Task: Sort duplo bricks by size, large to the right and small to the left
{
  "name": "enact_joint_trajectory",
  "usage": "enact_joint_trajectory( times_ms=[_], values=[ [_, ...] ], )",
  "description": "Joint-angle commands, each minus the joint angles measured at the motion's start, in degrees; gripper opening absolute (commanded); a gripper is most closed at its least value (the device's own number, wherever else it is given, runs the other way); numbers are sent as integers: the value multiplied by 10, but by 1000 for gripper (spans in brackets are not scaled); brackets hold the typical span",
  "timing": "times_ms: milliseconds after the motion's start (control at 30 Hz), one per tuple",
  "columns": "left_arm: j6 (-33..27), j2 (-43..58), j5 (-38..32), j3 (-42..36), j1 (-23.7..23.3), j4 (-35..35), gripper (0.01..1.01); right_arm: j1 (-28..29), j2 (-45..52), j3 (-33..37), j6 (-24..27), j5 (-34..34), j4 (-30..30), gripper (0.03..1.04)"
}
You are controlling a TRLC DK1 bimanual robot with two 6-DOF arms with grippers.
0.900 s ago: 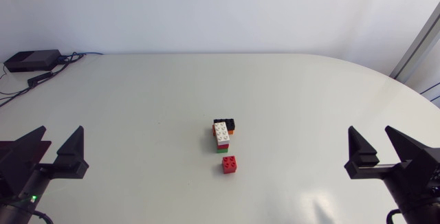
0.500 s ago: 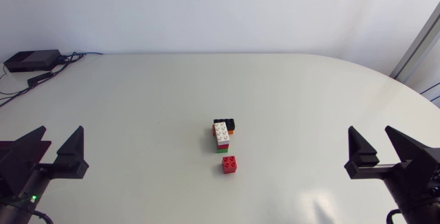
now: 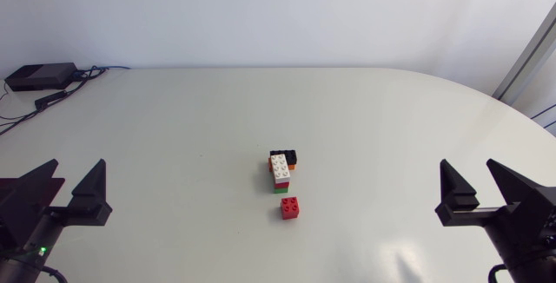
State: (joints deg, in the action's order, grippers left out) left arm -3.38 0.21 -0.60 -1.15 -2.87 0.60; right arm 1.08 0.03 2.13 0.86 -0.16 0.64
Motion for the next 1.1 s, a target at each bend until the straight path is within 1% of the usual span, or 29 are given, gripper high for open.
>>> enact_joint_trajectory(
  times_ms=[0,367,533,700,933,1067],
  values=[
    [-1,-10,2,11,4,-2,985,-3,-3,-21,-3,-4,-11,1003],
    [-3,-10,2,4,4,-2,982,-4,-5,-21,1,-5,-8,1003],
    [-3,-10,2,-20,6,15,982,-4,-5,-13,3,-5,-11,1003],
    [-3,-6,2,-54,10,35,969,-9,-4,15,3,-6,-24,1003],
    [-1,57,3,-105,22,53,967,-19,12,58,3,-6,-35,1003],
    [8,123,3,-150,42,77,956,-26,66,96,3,-6,-35,1003]
  ],
)
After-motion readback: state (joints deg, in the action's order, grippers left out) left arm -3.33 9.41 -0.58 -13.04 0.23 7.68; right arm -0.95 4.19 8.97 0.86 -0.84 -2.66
